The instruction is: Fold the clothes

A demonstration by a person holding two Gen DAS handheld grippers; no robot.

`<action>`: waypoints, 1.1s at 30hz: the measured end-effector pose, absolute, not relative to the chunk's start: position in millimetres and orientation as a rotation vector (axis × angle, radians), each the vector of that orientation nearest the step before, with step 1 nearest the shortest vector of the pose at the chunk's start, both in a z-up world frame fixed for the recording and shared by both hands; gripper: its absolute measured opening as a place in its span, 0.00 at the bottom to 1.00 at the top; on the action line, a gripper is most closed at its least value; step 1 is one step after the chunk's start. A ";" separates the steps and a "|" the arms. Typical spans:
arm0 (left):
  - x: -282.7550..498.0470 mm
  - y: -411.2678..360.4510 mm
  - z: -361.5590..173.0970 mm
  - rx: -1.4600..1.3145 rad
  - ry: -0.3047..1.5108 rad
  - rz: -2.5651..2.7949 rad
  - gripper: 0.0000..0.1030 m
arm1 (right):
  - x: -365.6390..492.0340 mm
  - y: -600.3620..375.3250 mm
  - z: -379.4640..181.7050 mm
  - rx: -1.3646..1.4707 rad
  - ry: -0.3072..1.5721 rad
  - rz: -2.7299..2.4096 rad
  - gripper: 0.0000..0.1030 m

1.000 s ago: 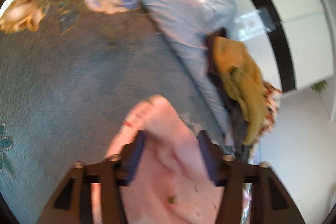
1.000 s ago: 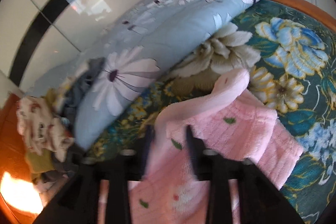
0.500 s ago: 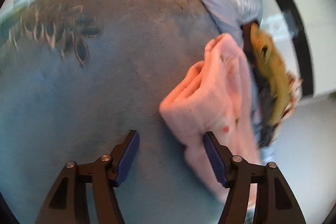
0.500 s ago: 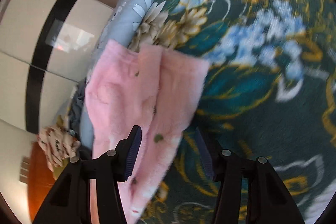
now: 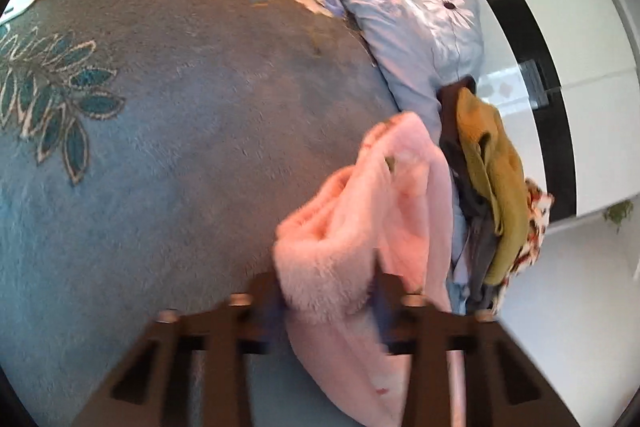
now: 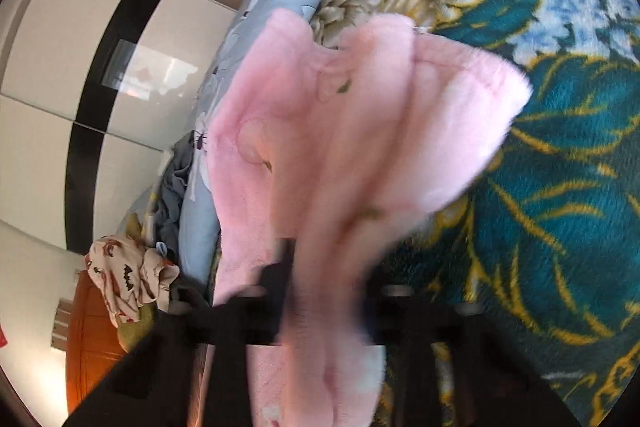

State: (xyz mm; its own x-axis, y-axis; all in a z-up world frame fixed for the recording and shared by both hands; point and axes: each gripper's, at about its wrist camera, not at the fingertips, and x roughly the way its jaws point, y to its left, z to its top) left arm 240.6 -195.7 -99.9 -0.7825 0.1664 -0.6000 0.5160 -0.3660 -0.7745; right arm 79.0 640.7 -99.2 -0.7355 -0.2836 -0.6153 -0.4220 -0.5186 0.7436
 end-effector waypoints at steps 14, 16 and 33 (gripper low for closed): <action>279.5 -242.0 -39.5 0.826 1.371 -2.425 0.25 | 254.7 643.3 -60.0 -1.091 1.378 2.701 0.11; 278.8 -245.3 -51.3 0.851 1.394 -2.396 0.25 | 269.0 647.8 -74.7 -1.111 1.386 2.658 0.14; 280.2 -241.1 -52.1 0.835 1.437 -2.391 0.26 | 252.3 709.5 -68.4 -0.721 1.573 2.514 0.06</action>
